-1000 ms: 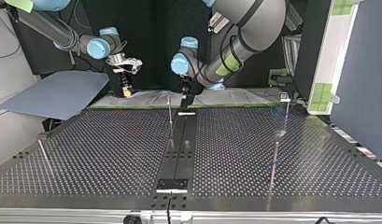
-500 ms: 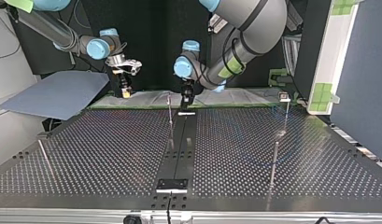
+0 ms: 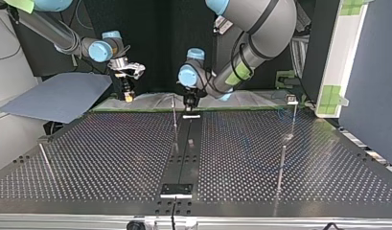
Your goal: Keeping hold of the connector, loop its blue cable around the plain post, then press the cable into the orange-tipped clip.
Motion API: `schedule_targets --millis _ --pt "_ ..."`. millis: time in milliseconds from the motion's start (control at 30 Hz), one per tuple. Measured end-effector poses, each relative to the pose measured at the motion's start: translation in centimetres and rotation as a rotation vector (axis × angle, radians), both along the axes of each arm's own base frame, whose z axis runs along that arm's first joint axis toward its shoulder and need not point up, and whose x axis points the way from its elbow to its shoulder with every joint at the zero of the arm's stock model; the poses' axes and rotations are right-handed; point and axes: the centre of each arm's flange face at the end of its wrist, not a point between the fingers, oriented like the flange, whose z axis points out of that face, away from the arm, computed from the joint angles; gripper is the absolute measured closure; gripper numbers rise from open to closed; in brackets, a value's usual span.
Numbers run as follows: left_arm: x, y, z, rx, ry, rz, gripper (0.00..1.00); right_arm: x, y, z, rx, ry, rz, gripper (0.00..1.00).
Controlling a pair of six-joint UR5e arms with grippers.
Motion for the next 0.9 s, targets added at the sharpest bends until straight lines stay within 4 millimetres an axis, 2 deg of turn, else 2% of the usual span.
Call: schedule_targets --millis 200,300,467,900 --pt "0.1 0.2 -0.5 -0.01 0.019 0.006 1.0 0.0 -0.1 -0.4 0.004 0.0 -0.002 1.0" --pt "-0.1 0.3 -1.4 -0.006 0.034 0.006 1.0 0.1 -0.3 -1.3 0.018 0.006 -0.002 1.0" --pt "0.2 0.4 -1.6 -0.014 0.037 0.004 1.0 0.1 -0.3 -2.6 0.042 0.016 0.0 1.0" --pt "1.6 0.7 -1.1 -0.047 0.031 0.0 1.0 0.2 -1.8 -2.0 0.03 0.009 -0.005 1.0"
